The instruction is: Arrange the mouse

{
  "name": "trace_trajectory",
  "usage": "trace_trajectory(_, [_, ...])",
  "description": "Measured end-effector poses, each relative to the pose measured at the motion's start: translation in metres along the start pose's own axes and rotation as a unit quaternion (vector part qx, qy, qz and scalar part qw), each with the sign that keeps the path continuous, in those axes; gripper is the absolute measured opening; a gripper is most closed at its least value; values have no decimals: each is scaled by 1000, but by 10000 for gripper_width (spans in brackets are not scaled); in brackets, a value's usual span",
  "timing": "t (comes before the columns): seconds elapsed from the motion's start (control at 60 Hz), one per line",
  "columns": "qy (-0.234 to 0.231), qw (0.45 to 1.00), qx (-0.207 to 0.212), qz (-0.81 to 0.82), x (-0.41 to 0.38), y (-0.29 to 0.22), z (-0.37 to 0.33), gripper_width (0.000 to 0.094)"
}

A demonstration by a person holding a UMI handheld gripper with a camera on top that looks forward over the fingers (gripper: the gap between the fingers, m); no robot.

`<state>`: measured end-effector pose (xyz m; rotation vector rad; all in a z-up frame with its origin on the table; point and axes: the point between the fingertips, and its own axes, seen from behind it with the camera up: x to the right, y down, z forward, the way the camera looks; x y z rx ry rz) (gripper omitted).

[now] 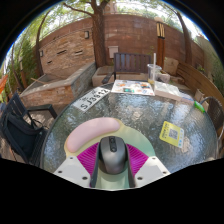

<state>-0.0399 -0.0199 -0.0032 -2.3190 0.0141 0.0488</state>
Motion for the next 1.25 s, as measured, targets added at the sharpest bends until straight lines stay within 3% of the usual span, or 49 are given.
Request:
trace_trajectory(0.117, [9, 1000, -2, -17, -1, 6, 5, 545])
trace_trajectory(0.15, [11, 1000, -1, -20, -2, 5, 2, 641])
trace_trajectory(0.2, [7, 1000, -4, -21, -7, -1, -8, 862])
trace_trajectory(0.25, [9, 1000, -1, -24, -9, -4, -18, 823])
trace_trajectory(0.333, [17, 999, 6, -32, -12, -15, -47, 861])
trace_trajectory(0.683, [76, 996, 36, -27, -16, -44, -197, 855])
trace_trajectory(1.017, [105, 992, 68, -18, -50, -13, -316, 855])
trace_trajectory(1.25, [111, 991, 72, -26, -71, 5, -357, 854])
